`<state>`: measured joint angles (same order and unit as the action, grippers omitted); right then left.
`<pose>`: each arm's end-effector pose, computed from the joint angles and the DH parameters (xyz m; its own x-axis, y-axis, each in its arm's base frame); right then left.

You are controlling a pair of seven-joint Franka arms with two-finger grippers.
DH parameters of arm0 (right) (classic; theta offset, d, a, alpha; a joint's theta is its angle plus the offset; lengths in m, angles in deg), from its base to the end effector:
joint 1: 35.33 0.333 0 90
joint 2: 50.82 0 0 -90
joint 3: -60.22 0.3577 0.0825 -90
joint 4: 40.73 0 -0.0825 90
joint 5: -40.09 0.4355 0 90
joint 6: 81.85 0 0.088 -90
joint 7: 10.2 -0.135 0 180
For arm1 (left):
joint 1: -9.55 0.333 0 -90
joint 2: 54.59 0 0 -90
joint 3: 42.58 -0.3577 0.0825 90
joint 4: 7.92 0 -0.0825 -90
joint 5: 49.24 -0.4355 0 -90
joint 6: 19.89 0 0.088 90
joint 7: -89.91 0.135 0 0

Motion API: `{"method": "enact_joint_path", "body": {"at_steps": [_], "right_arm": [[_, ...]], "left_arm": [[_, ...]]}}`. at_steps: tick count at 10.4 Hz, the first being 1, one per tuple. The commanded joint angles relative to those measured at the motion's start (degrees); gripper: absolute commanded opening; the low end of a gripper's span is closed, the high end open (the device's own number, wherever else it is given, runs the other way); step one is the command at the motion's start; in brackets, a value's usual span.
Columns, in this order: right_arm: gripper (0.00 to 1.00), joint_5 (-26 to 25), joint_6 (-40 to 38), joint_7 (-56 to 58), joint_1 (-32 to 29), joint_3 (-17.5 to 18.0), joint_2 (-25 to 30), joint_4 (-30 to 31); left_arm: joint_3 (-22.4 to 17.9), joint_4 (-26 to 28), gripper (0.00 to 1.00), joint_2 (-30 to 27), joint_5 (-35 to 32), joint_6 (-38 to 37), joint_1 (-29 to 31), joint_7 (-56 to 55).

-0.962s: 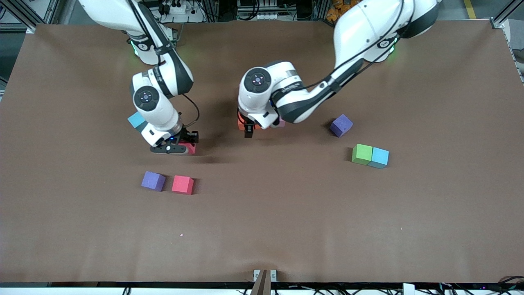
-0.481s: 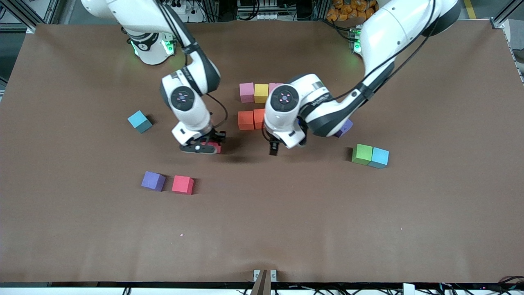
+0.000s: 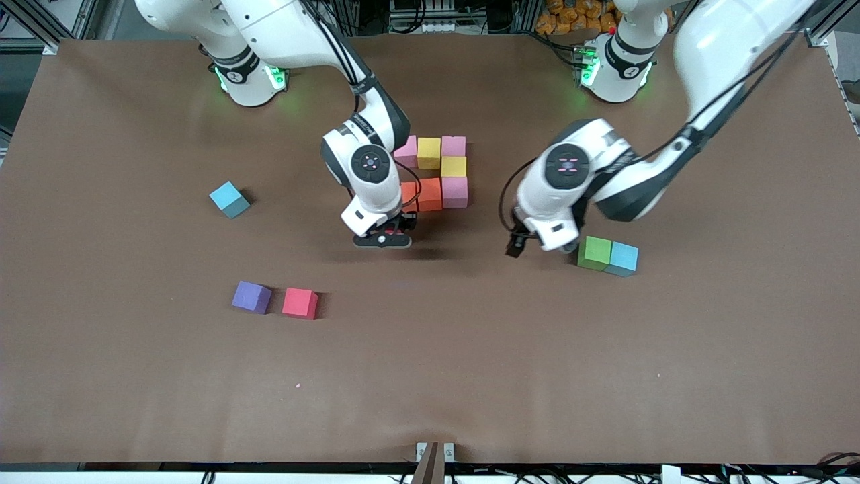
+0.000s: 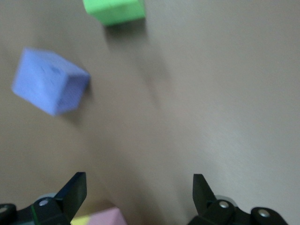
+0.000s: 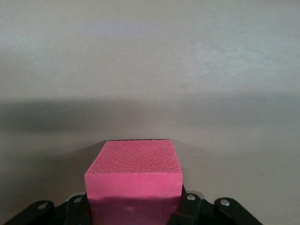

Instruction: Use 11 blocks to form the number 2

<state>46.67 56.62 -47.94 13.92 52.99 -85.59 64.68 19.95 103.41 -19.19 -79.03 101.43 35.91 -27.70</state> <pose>0.5150 0.4723 0.1635 0.9998 0.0091 -0.0196 0.0093 -0.9999 0.0124 0.5636 -0.3283 0.2826 0.3723 0.9239 -0.0878 0.9214 -0.3793 -0.0848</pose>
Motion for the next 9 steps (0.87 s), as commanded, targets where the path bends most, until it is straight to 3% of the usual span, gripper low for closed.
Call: {"method": "enact_joint_path", "body": {"at_steps": [1,4,9], "right_arm": [[0.53,0.54,-1.71,-0.23,1.63,-0.41,-1.00,-2.22],[0.55,0.54,-4.33,-0.75,3.22,-0.41,-0.65,-2.22],[0.55,0.54,-6.20,-0.76,3.66,-0.41,-0.39,-2.22]], "left_arm": [[5.13,10.19,1.00,-2.18,-6.38,2.17,7.81,1.60],[5.23,19.08,1.00,-1.74,-14.67,8.13,14.06,2.47],[5.23,22.00,1.00,-1.74,-15.30,9.11,16.97,5.46]]}}
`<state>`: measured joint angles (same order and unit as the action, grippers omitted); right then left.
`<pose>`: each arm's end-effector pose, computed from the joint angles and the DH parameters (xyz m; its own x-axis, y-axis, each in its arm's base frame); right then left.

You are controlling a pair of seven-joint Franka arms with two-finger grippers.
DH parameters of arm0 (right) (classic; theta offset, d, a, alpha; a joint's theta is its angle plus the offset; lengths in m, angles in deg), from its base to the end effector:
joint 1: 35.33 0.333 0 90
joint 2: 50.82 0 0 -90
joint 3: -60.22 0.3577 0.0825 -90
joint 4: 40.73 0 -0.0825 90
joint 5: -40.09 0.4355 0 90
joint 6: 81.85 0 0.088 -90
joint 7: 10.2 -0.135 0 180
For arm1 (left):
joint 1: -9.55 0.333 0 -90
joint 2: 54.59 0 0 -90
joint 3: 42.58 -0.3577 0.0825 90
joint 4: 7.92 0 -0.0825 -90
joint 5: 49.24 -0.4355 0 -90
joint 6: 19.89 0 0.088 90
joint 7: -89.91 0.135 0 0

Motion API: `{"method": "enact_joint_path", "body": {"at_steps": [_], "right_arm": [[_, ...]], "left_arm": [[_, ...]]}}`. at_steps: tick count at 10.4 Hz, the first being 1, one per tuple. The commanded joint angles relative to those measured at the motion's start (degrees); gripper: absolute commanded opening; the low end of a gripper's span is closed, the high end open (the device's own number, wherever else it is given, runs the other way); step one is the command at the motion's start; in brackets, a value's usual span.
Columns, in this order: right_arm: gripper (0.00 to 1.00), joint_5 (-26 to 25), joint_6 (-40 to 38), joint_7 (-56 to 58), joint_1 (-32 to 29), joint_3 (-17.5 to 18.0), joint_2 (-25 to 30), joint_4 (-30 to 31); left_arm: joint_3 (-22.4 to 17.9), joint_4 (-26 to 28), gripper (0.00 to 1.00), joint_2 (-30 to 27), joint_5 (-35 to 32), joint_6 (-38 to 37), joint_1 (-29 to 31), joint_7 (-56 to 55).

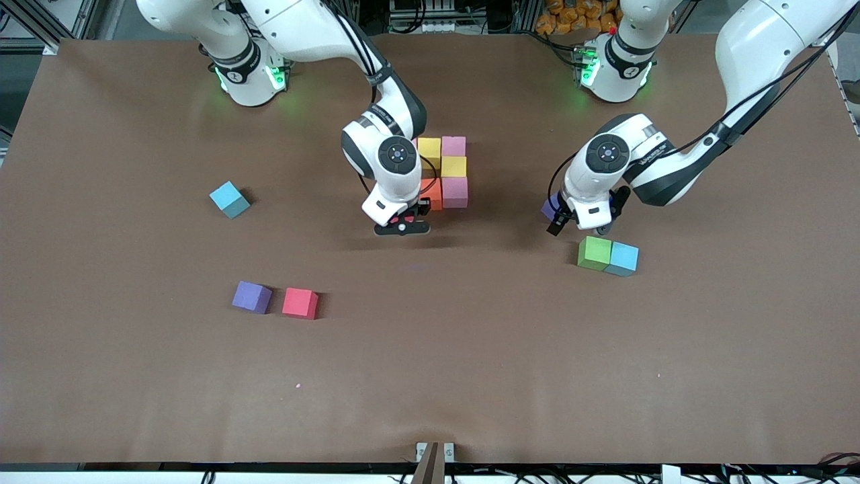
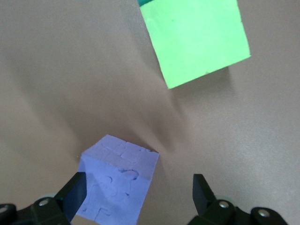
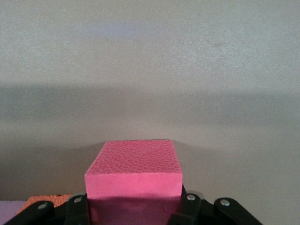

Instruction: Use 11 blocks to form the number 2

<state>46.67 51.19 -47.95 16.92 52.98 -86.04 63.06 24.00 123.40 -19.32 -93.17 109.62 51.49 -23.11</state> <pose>0.4864 0.4978 0.1625 0.9950 0.0610 -0.0788 0.0656 -0.9962 0.0571 0.4874 -0.2309 0.1912 0.5429 0.8396 -0.0160 0.8327 -0.5407 -0.1192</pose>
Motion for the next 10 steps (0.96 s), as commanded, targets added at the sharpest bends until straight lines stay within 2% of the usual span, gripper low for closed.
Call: {"method": "enact_joint_path", "body": {"at_steps": [1,2,3,6,8,9,10], "right_arm": [[0.57,0.54,-0.68,-0.84,0.75,-0.40,0.07,-0.60],[0.69,0.54,-0.68,-1.01,0.84,-0.40,0.07,-0.60],[1.00,0.45,-0.77,-1.02,1.36,-0.49,0.07,-0.60],[1.00,0.45,-1.12,-1.02,1.37,-0.49,0.50,-0.60],[1.00,0.45,-1.38,-0.84,0.93,-0.84,2.87,-0.69],[1.00,0.45,-2.17,-0.58,0.23,-0.93,4.19,-0.69],[1.00,0.19,-3.48,-0.23,-0.90,-1.10,5.50,-0.69]], "left_arm": [[1.18,2.45,1.00,-1.43,-1.17,0.92,1.47,1.22],[1.18,3.24,1.00,-1.42,-1.17,0.92,1.56,2.36],[1.18,3.59,1.00,-1.42,-1.17,0.92,1.48,3.76],[1.18,4.82,1.00,-1.34,-1.08,0.92,1.47,8.59],[1.10,4.83,1.00,-0.29,-1.16,0.92,1.21,9.92],[1.10,4.56,0.65,0.24,-1.17,0.92,1.04,10.97],[1.10,4.21,0.45,0.25,-1.17,0.92,0.77,11.07]]}}
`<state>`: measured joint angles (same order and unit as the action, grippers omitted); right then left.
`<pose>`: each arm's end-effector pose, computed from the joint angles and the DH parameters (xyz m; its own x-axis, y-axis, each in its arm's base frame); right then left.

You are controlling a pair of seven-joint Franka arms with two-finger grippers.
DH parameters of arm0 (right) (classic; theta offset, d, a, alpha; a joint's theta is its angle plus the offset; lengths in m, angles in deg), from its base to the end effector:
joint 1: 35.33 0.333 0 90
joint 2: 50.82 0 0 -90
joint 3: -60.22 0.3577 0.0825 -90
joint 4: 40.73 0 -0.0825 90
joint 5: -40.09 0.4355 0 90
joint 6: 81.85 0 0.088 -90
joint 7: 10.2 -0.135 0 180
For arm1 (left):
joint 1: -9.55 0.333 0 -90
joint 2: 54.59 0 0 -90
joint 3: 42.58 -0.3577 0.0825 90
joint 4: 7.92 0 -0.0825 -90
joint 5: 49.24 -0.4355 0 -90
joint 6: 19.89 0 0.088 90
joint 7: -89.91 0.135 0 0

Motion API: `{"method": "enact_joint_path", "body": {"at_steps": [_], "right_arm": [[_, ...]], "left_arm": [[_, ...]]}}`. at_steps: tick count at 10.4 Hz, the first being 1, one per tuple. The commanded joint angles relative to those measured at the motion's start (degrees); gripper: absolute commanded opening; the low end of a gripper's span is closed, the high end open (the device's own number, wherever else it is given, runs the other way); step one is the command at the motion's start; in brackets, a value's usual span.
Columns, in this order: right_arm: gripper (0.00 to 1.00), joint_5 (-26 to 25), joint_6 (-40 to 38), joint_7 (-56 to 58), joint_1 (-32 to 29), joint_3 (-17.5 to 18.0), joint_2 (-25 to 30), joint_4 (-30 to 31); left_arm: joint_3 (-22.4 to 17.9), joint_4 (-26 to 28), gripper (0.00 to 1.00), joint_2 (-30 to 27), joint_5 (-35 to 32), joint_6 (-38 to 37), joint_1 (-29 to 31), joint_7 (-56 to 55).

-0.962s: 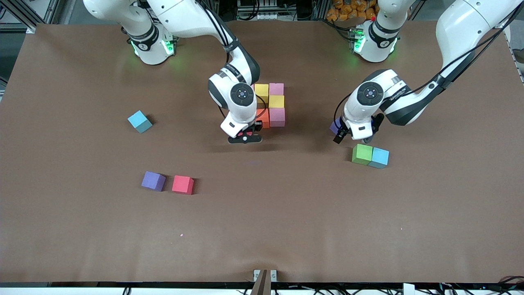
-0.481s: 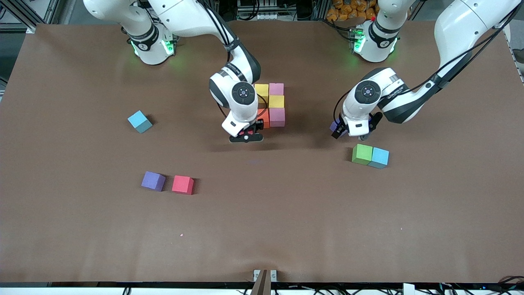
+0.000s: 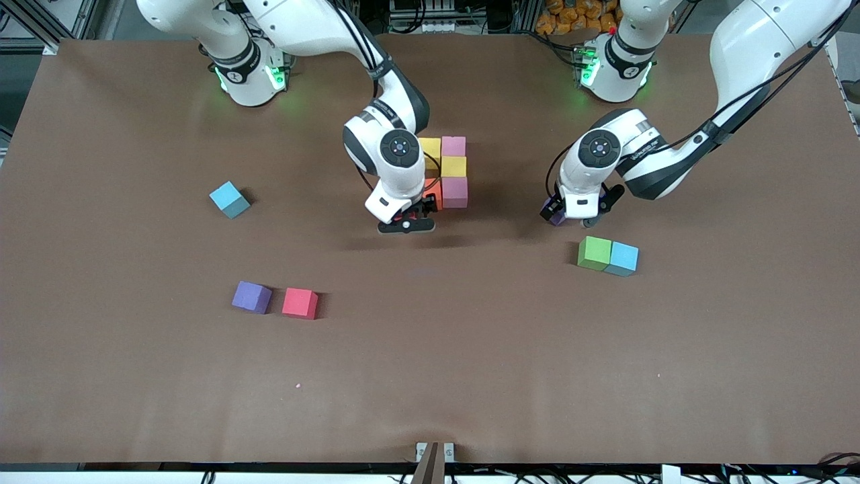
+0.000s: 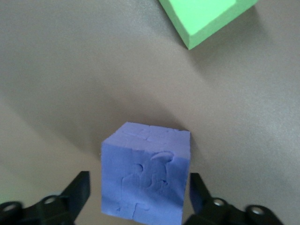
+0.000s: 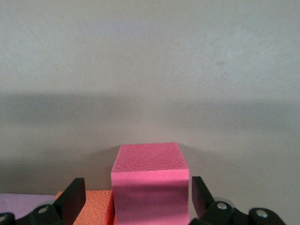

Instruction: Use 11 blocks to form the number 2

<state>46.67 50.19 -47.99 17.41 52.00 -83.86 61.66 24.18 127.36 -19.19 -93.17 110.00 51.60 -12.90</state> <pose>0.4983 0.5048 0.1991 0.9974 0.0584 -0.0425 0.0597 -0.9978 0.0290 0.4522 -0.2328 0.1719 0.7058 0.7055 -0.0644 0.6906 -0.7054 -0.1593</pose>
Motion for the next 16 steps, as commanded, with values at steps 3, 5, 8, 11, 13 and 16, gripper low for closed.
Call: {"method": "enact_joint_path", "body": {"at_steps": [3,5,8,11,13,16], "right_arm": [[1.00,-0.25,-3.37,1.57,-5.18,-2.57,5.27,0.10],[1.00,-0.25,-3.37,8.21,-8.77,-6.36,4.83,-1.04],[1.00,-0.08,-3.11,20.54,-18.35,-6.37,4.04,-1.48],[1.00,0.62,-2.67,20.65,-22.23,-6.29,-0.87,-5.95],[1.00,0.62,-2.58,21.35,-22.42,-6.20,-4.73,-9.82],[1.00,0.62,-0.05,23.64,-22.42,-6.02,-6.77,-10.72]], "left_arm": [[0.92,-3.16,0.24,0.20,-0.20,0.46,-3.18,-0.45],[0.65,-10.69,0.22,0.98,3.90,0.02,-8.71,-4.48],[-6.34,-27.21,0.20,1.34,16.81,-2.27,-22.04,-5.55],[-23.80,-43.64,0.20,4.49,25.80,-2.27,-44.42,-14.05],[-34.20,-51.56,0.20,7.38,30.28,-2.01,-55.36,-18.01],[-37.84,-57.93,0.17,11.18,33.63,2.18,-59.45,-32.59]]}}
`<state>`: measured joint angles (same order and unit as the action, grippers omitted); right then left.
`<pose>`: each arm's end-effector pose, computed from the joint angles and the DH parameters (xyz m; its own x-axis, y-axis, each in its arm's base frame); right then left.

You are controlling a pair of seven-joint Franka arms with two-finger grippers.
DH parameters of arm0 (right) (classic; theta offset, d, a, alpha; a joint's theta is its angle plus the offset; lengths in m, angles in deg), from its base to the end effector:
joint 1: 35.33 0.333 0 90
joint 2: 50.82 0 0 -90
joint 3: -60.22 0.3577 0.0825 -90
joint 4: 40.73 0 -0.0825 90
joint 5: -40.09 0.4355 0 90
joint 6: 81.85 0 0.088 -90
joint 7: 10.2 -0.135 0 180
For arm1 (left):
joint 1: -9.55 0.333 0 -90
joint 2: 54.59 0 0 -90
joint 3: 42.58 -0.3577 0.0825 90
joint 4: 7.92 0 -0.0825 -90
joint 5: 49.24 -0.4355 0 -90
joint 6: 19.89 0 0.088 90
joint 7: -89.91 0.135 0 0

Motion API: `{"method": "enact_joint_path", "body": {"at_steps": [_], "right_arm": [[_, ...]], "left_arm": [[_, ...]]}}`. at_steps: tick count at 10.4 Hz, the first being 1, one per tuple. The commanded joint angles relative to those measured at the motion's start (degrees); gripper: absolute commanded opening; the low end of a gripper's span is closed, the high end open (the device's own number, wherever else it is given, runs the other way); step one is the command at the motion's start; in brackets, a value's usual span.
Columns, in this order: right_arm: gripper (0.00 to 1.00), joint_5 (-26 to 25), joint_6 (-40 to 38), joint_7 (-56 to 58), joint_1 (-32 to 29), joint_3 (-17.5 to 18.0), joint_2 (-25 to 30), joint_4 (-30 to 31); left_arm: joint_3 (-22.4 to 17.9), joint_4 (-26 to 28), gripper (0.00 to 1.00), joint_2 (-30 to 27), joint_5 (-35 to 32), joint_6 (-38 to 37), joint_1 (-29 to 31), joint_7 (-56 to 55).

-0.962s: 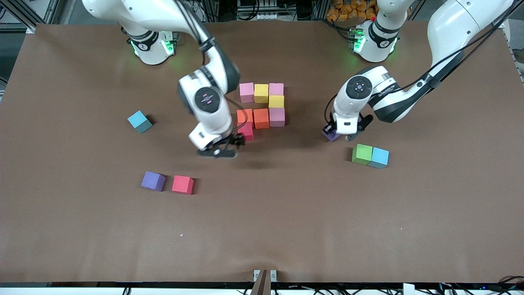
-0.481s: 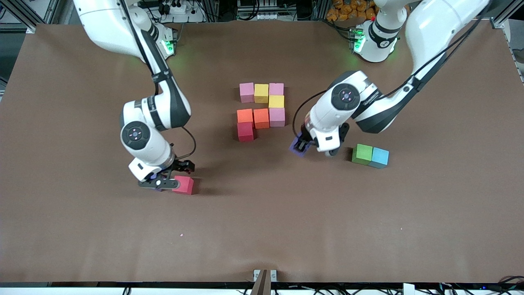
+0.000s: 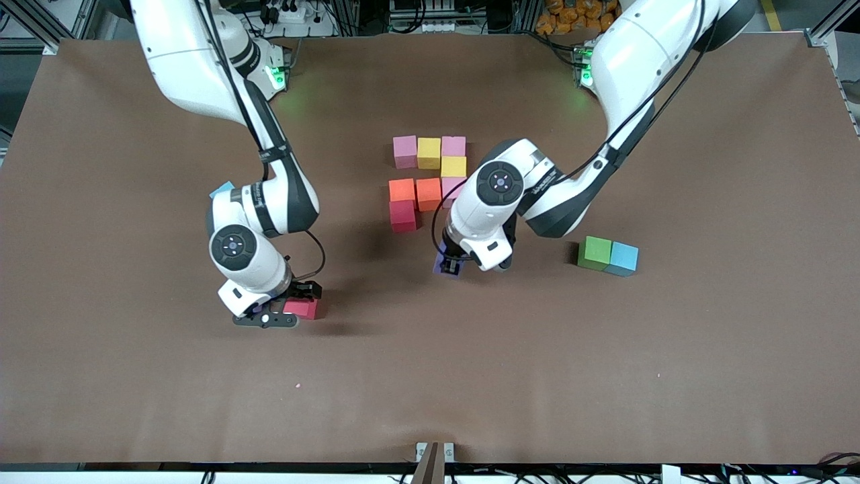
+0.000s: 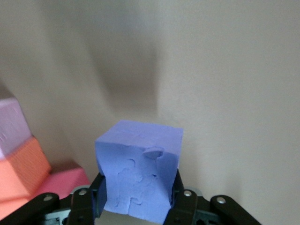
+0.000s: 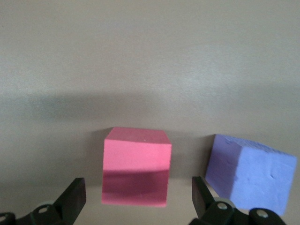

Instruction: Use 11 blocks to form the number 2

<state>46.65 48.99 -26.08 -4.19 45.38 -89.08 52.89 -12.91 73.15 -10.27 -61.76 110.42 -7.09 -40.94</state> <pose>0.7156 0.2364 0.2102 0.9996 -0.0128 0.0265 -0.0145 -0.9976 0.0677 0.6308 -0.5202 0.2772 0.0656 0.9678 -0.2429 0.9977 -0.0601 0.0302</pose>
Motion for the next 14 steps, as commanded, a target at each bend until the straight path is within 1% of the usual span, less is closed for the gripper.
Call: {"method": "enact_joint_path", "body": {"at_steps": [1,3,4,5,6,7,10,11,12,13,14], "right_arm": [[1.00,0.74,2.39,2.69,-0.72,0.69,-2.33,-1.95],[1.00,0.74,3.28,2.70,-0.72,1.13,-2.96,-1.86],[1.00,0.74,3.36,2.78,-0.81,1.13,-3.04,-1.78],[1.00,0.83,3.89,2.79,-0.90,1.13,-3.48,-1.69],[1.00,1.09,4.76,2.70,-0.81,1.13,-4.18,-1.51],[1.00,1.61,4.94,2.70,-0.81,1.13,-4.36,-1.25],[1.00,1.62,5.91,2.70,-0.46,1.13,-4.45,-0.81],[0.75,1.62,7.39,2.78,-0.29,1.05,-4.45,-0.20],[0.54,1.62,8.28,2.70,-0.02,1.05,-4.45,-0.11],[0.48,1.62,8.11,2.70,-0.02,1.05,-4.36,-0.19],[0.48,1.62,8.11,2.44,-0.02,1.05,-4.28,-0.19]], "left_arm": [[-0.85,-3.64,0.17,2.70,2.32,3.44,-1.11,-5.54],[-0.93,-3.64,0.17,3.75,2.32,5.03,-1.64,-7.92],[-0.93,-3.64,0.17,3.84,2.06,5.22,-2.16,-7.14],[-1.02,-3.55,0.17,3.76,1.53,5.22,-3.12,-3.74],[-1.02,-3.46,0.11,3.50,1.53,5.13,-3.13,4.04],[-0.93,-3.46,0.02,3.49,1.61,5.04,-3.48,12.55],[-1.02,-3.55,0.02,4.11,1.61,5.13,-5.68,31.13],[-1.02,-3.55,0.02,4.72,1.61,5.13,-6.64,35.19],[-1.02,-3.55,0.02,4.90,1.61,5.04,-7.00,38.62],[-1.02,-3.46,0.02,4.99,1.70,4.78,-7.35,42.48],[-1.02,-3.46,0.02,5.60,1.70,4.52,-7.61,46.35]]}}
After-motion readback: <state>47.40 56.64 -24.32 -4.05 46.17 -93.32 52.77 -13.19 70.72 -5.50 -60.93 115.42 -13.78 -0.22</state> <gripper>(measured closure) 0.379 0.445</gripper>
